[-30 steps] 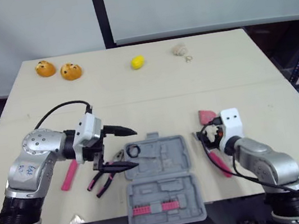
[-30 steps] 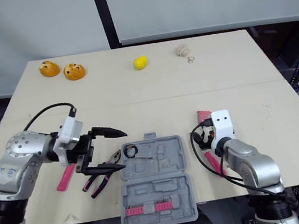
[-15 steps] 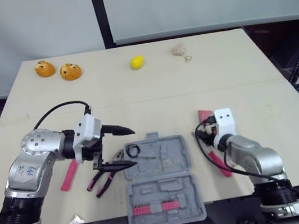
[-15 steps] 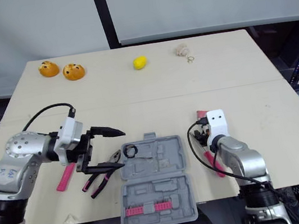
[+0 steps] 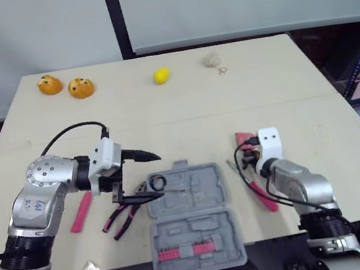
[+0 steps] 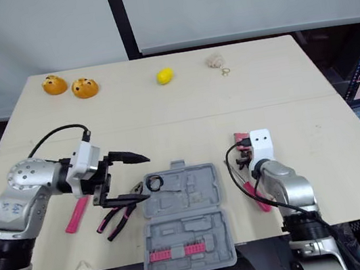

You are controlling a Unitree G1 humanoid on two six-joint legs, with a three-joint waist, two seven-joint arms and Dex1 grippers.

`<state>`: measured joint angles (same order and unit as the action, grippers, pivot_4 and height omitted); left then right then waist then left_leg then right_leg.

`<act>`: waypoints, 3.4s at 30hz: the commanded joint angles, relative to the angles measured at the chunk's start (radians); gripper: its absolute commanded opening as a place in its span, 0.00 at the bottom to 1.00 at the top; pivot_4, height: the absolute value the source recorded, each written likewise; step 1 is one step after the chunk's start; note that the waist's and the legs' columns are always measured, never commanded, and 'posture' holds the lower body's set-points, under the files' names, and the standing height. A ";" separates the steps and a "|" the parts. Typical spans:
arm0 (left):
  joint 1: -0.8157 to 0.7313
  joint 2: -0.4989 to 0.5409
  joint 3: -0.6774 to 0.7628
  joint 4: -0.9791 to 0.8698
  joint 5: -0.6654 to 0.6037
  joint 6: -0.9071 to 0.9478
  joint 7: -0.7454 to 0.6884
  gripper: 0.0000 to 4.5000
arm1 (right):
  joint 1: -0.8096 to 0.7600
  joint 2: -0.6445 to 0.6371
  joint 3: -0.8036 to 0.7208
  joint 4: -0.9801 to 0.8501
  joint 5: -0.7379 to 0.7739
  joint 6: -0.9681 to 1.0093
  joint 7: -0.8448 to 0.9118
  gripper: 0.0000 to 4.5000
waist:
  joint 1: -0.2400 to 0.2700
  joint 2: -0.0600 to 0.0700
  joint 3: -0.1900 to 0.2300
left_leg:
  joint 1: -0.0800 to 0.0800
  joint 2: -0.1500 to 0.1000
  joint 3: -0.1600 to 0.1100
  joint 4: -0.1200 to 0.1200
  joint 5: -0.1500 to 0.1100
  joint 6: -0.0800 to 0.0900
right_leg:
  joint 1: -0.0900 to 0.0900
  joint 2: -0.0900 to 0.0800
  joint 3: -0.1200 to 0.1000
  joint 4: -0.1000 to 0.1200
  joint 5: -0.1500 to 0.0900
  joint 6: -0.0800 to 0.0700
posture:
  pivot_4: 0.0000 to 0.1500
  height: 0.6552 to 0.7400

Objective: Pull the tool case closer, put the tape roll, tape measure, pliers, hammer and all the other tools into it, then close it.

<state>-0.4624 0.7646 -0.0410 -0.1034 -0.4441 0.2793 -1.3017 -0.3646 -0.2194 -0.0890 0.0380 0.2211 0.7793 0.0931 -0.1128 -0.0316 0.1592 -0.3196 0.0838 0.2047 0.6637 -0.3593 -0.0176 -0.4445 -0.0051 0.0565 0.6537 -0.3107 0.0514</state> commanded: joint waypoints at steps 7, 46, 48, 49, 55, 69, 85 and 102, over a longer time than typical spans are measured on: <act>-0.023 -0.006 0.004 0.011 0.015 -0.030 -0.002 1.00 | 0.017 -0.034 -0.031 -0.023 0.002 0.002 0.028 0.01 | -0.001 0.000 0.000 | 0.000 0.001 0.000 0.000 0.000 0.000 | 0.000 0.000 0.000 0.000 0.000 0.000 | 1.00 1.00; -0.013 -0.019 0.006 -0.034 -0.008 -0.001 -0.012 1.00 | 0.221 -0.419 -0.224 0.054 -0.017 -0.064 0.210 0.01 | 0.004 0.003 0.002 | 0.000 0.000 -0.001 -0.001 0.001 0.001 | 0.000 -0.002 0.001 -0.001 0.000 0.002 | 1.00 1.00; -0.007 -0.017 0.007 -0.040 -0.010 0.002 -0.014 1.00 | 0.263 -0.419 -0.243 0.021 -0.007 -0.053 0.216 0.01 | 0.005 0.003 0.002 | 0.000 0.000 -0.001 -0.001 0.001 0.001 | 0.000 -0.002 0.001 0.000 0.000 0.002 | 1.00 1.00; -0.004 -0.016 0.007 -0.044 -0.012 0.003 -0.015 1.00 | 0.283 -0.420 -0.251 0.005 -0.003 -0.047 0.218 0.01 | 0.005 0.003 0.002 | 0.000 0.000 -0.001 -0.001 0.001 0.001 | 0.000 -0.002 0.001 -0.001 0.000 0.002 | 1.00 1.00; -0.003 -0.015 0.002 -0.050 -0.022 0.010 -0.029 1.00 | 0.410 -0.395 -0.315 -0.152 0.042 0.026 0.216 0.01 | 0.011 0.003 0.002 | 0.000 -0.001 -0.001 -0.001 0.001 0.001 | 0.001 -0.002 0.001 -0.001 0.000 0.002 | 1.00 1.00; 0.066 0.073 0.012 -0.176 -0.104 0.115 -0.112 1.00 | 0.693 -0.236 -0.308 -0.595 0.150 0.240 0.190 0.01 | 0.015 0.004 0.002 | 0.000 0.000 -0.002 -0.002 0.001 -0.001 | 0.001 -0.001 0.001 -0.001 -0.001 0.001 | 1.00 1.00; 0.194 0.211 0.059 -0.197 -0.110 0.065 -0.210 1.00 | 0.908 -0.205 -0.237 -0.813 0.223 0.315 0.228 0.01 | 0.015 0.002 0.001 | 0.000 -0.001 -0.003 -0.004 0.000 -0.001 | 0.001 -0.002 0.000 -0.002 -0.001 0.000 | 1.00 1.00; 0.184 0.199 0.044 -0.202 -0.115 0.068 -0.181 1.00 | 0.996 -0.276 -0.235 -0.891 0.257 0.305 0.282 0.01 | 0.027 0.000 0.001 | 0.000 -0.002 -0.002 -0.010 0.001 0.001 | 0.001 -0.003 0.000 -0.009 -0.001 0.001 | 1.00 1.00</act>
<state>-0.2645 0.9620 -0.0067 -0.2761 -0.5483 0.3483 -1.4854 0.6177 -0.4945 -0.3119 -0.8062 0.4512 1.0891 0.3497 -0.0860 -0.0315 0.1597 -0.3198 0.0823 0.2023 0.6538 -0.3584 -0.0169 -0.4438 -0.0076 0.0567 0.6445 -0.3118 0.0519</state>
